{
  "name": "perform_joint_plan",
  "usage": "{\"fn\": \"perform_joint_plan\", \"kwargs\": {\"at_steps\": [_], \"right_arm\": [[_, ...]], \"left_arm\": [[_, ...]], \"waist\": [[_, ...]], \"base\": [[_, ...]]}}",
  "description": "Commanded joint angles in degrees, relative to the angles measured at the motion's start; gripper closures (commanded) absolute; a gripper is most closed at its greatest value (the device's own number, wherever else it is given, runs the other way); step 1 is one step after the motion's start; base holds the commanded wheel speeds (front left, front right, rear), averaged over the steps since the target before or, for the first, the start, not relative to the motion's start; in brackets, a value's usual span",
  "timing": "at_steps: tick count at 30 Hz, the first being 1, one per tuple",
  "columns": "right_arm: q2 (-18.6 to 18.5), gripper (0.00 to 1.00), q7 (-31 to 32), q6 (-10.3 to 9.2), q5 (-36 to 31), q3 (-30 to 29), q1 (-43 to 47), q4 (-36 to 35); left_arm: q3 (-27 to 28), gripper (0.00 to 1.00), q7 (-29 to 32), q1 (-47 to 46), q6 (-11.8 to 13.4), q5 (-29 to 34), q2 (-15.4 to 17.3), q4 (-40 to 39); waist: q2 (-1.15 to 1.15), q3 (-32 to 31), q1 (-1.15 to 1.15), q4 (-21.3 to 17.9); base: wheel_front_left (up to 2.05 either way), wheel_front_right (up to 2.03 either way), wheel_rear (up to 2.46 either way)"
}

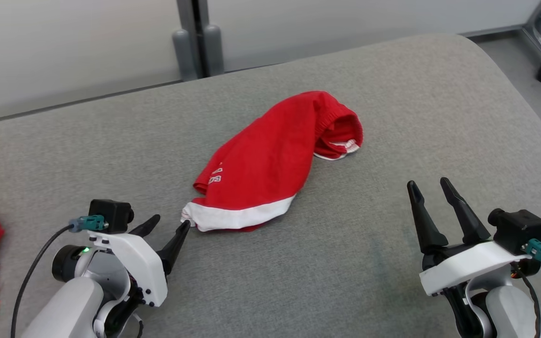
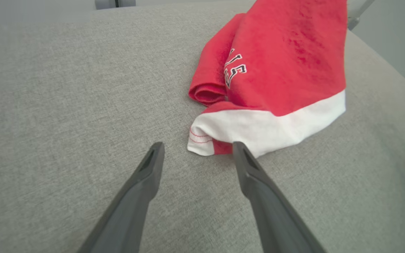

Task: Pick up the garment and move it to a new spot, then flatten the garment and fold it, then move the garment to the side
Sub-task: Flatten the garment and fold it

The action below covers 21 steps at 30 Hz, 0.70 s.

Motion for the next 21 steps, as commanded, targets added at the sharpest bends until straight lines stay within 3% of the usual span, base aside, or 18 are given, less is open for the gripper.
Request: {"fn": "perform_joint_plan", "kwargs": {"at_steps": [1, 12, 13, 14, 15, 16, 21], "right_arm": [[-0.02, 0.0, -0.31, 0.0, -0.04, -0.17, -0.58, 0.09], [0.65, 0.0, -0.98, 0.0, 0.3, 0.64, -1.33, 1.24], [0.69, 0.0, -1.05, 0.0, 0.34, 0.62, -1.4, 1.34], [0.7, 0.0, -1.13, 0.0, 0.34, 0.57, -1.4, 1.48], [0.69, 0.0, -1.2, 0.0, 0.37, 0.43, -1.3, 1.66], [0.68, 0.0, -1.18, 0.0, 0.39, 0.25, -1.13, 1.83], [0.7, 0.0, -1.24, 0.0, 0.36, -0.1, -0.69, 2.56]], "left_arm": [[-0.1, 0.0, -0.21, -0.86, -0.23, 0.01, 0.08, 0.11], [-3.51, 0.0, 0.53, -5.47, -2.63, -0.57, -2.12, 7.51], [-3.71, 0.24, 0.4, -5.74, -2.73, -0.66, -2.36, 7.99], [-3.88, 0.59, 0.3, -5.93, -2.86, -0.83, -2.59, 8.4], [-4.04, 0.76, 0.27, -6.08, -2.86, -1.0, -2.73, 8.81], [-4.17, 1.0, 0.25, -6.25, -2.93, -1.21, -2.77, 9.2], [-4.5, 1.0, -1.11, -6.62, -3.24, -2.0, -2.84, 9.99]], "waist": [[0.0, 0.88, 0.0, -1.06], [0.0, 1.66, 0.0, -3.23], [0.0, 1.62, 0.0, -3.23], [0.0, 1.56, 0.0, -3.17], [0.0, 1.44, 0.0, -3.02], [0.0, 1.28, 0.0, -2.82], [0.0, -0.18, 0.0, -1.2]], "base": [[0.0, 0.0, 0.0], [0.0, 0.0, 0.0], [0.0, 0.0, 0.0], [0.0, 0.0, 0.0], [0.0, 0.0, 0.0], [0.0, 0.0, 0.0], [0.0, 0.0, 0.0]]}}
